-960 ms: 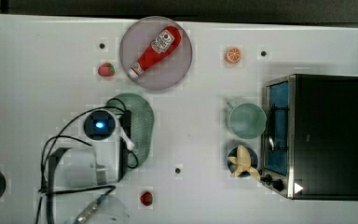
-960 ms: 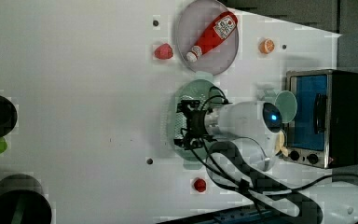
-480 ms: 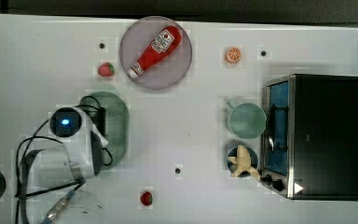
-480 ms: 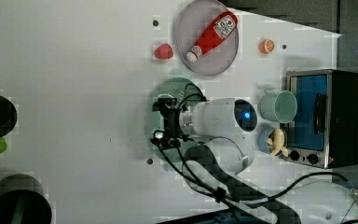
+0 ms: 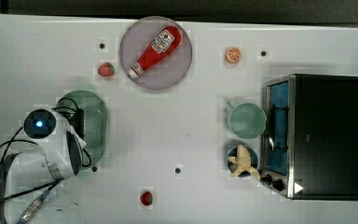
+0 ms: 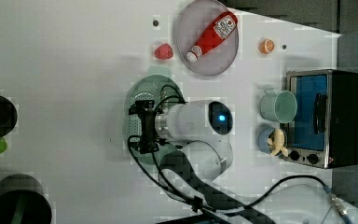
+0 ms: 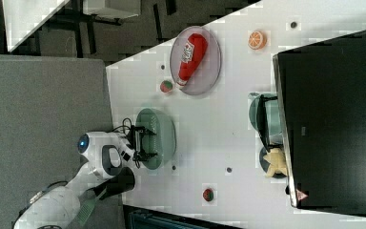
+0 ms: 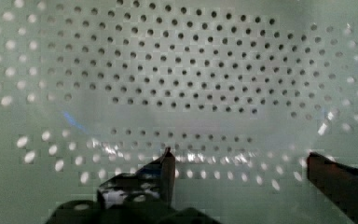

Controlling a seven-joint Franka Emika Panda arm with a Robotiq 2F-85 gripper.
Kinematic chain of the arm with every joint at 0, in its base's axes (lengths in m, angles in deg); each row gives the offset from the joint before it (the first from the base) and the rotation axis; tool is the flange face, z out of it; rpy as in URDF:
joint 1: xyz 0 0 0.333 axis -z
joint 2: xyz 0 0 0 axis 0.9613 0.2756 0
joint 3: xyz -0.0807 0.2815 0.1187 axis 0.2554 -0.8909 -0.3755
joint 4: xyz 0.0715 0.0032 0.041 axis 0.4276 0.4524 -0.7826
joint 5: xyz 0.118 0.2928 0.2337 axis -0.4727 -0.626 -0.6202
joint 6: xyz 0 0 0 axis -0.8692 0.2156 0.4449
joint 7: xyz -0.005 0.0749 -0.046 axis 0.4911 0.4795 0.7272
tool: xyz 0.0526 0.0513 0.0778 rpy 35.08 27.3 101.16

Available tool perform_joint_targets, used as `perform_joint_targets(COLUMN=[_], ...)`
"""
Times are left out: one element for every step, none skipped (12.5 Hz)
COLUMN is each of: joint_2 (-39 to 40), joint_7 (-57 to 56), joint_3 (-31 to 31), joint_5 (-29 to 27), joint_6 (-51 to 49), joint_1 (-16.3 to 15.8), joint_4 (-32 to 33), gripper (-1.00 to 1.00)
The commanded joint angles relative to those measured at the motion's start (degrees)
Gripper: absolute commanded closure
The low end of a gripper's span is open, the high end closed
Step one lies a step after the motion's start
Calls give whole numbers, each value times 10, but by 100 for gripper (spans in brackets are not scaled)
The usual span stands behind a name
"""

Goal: Drag strainer right to left.

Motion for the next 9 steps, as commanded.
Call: perform_joint_targets(joint_2=[3, 7, 12, 17, 21, 24, 24, 21, 12], joint_7=[46, 49, 56, 57, 57, 57, 57, 55, 46], joint_3=[-11, -11, -11, -11, -11, -11, -11, -9, -5], joint_5=[-14, -15, -15, -15, -15, -15, -15, -13, -12], joint_6=[-3, -3, -3, 3, 1, -2, -2, -8, -12], joint_1=[-18, -24, -29, -34, -37, -39, -40, -40, -40], joint_4=[-37, -44, -50, -59, -69, -74, -76, -76, -75], gripper=[-100, -100, -100, -100, -100, -100, -100, -100, -100])
